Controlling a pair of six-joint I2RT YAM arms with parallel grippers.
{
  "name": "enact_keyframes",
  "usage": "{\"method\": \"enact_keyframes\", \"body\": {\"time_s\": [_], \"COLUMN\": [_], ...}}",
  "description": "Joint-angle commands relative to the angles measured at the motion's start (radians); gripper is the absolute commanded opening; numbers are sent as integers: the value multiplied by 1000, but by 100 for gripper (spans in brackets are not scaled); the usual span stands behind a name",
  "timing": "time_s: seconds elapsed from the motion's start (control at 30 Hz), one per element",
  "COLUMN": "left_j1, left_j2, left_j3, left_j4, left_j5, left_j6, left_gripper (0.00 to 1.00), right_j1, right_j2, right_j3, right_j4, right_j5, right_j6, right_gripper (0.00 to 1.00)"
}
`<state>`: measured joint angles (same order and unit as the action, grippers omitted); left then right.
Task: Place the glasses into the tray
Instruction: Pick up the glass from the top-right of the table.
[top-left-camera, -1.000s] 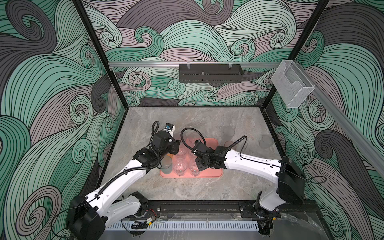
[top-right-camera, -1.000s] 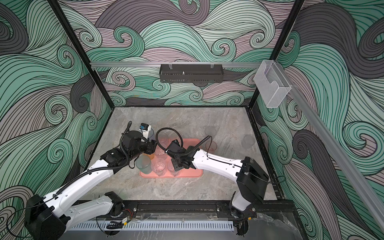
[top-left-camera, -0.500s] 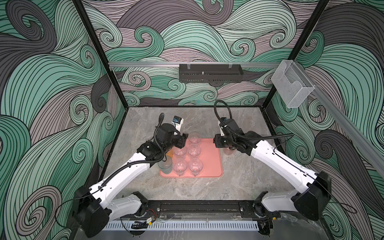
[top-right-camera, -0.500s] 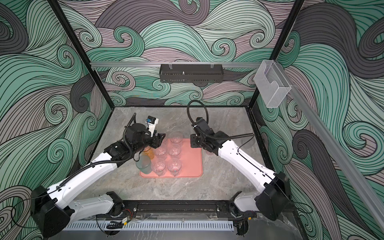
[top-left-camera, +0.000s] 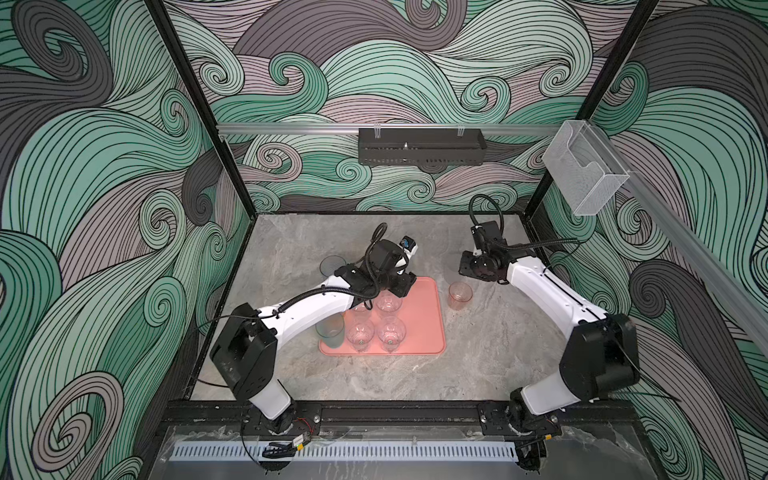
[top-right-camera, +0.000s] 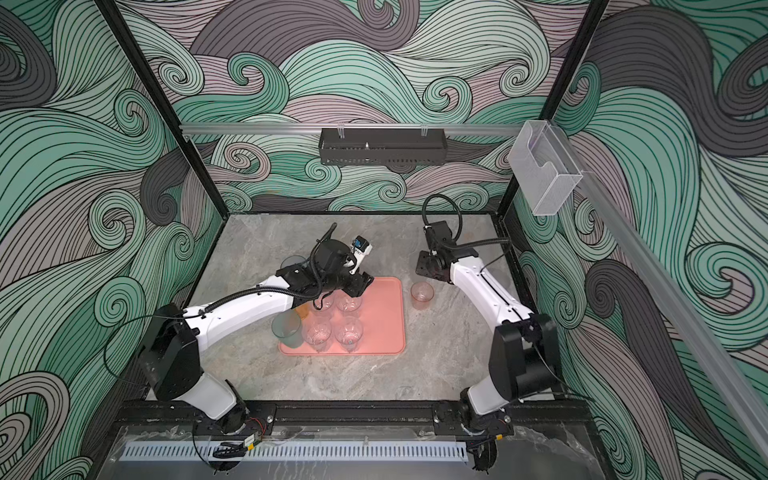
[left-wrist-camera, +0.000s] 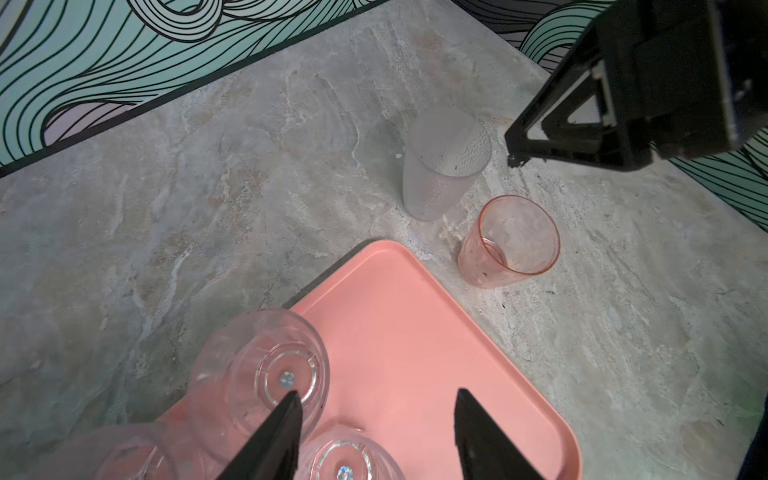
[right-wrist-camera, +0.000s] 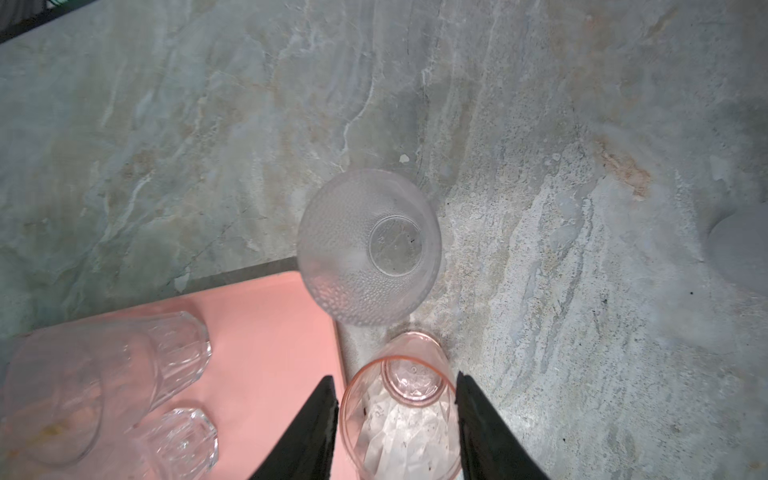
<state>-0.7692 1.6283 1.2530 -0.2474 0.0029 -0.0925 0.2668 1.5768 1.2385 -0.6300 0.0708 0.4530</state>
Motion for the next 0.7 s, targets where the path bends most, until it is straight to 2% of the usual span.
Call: {"method": "enact_keyframes", "body": {"time_s": [0.0, 0.33, 0.67], "left_j1": [-8, -17, -22], "left_j2": [61, 224, 245], "left_j3": [82, 211, 211], "left_j4": [-52, -99, -101], "left_j5": [17, 38, 21], "left_j6": [25, 36, 43], "left_gripper": [61, 60, 60], "right_j1": [-30, -92, -94], "right_j2": [41, 193, 228], "right_j3": [55, 109, 121], "right_j4": [42, 82, 94], "right_j5": [-31, -68, -53], "right_j6": [4, 6, -24], "right_gripper": [49, 41, 21]}}
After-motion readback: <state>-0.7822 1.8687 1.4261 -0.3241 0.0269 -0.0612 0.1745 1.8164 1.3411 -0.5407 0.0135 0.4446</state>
